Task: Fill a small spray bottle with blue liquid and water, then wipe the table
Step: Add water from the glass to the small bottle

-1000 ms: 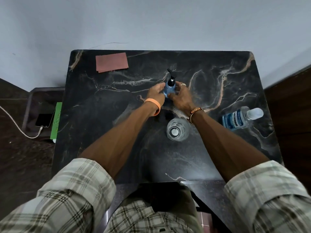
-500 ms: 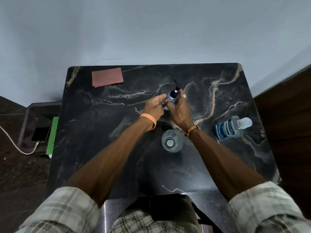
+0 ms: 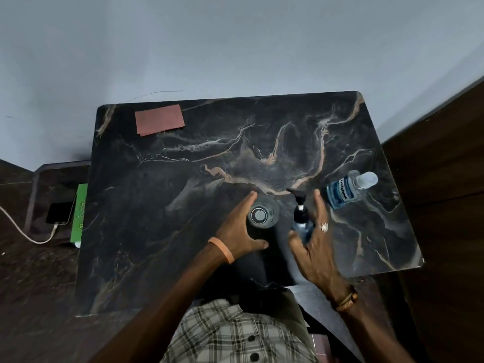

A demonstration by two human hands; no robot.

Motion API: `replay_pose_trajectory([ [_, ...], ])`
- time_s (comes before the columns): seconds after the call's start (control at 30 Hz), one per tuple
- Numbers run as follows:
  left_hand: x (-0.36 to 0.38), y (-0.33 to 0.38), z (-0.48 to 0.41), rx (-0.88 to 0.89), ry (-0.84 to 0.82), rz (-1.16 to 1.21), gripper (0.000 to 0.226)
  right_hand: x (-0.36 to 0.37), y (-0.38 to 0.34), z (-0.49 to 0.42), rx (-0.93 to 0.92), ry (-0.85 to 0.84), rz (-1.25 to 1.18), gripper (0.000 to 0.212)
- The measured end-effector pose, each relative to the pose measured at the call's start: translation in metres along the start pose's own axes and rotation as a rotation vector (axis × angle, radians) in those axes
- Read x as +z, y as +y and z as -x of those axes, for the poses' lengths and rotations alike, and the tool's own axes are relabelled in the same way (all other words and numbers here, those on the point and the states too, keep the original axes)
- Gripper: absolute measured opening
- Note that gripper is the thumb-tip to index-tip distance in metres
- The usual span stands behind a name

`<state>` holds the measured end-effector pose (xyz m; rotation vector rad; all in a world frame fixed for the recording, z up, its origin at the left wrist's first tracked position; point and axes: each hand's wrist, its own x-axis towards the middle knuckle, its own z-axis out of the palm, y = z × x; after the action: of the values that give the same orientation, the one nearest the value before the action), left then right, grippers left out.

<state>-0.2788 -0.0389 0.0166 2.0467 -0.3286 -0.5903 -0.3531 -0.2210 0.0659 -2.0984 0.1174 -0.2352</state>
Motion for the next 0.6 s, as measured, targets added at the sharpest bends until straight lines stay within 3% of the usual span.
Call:
replay_pose_trajectory([
  [0.07,0.012,0.0,-0.002,-0.007,0.07,-0.04,0.124,0.005,-0.002,0.014,0.052,-0.011,0.042,0.095],
  [0.2,0.023,0.003,-0.008,-0.073,0.215,0.012,0.114,0.016,-0.012,0.025,0.078,0.021,0.24,0.095],
  [0.33,0.024,-0.003,-0.012,-0.057,0.257,0.029,0.099,0.024,-0.017,0.025,0.037,0.012,0.323,0.094],
  [0.6,0.025,-0.007,-0.011,-0.037,0.336,0.08,0.096,0.017,-0.019,0.023,0.126,-0.145,0.433,0.097],
])
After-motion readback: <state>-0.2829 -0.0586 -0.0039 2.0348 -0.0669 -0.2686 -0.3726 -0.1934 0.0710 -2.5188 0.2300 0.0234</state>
